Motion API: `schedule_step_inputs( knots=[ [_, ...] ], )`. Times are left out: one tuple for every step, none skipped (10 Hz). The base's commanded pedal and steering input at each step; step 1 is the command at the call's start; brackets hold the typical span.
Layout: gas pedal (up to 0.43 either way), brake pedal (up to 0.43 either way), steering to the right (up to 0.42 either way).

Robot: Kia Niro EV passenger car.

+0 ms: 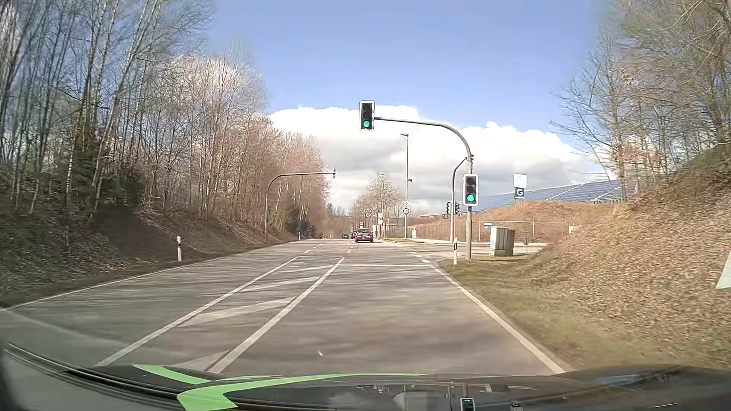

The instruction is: Follow the waypoints while adhering to traffic rules and regulations

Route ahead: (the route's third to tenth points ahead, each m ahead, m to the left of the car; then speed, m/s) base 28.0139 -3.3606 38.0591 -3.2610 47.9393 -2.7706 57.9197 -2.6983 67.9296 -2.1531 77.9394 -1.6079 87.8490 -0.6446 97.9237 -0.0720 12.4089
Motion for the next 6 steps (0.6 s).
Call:
schedule_step_inputs(
  knots=[
    [0.098, 0.0, 0.0],
    [0.098, 0.0, 0.0],
    [0.098, 0.0, 0.0],
    [0.098, 0.0, 0.0],
    [0.098, 0.0, 0.0],
    [0.098, 0.0, -0.002]
  ],
)
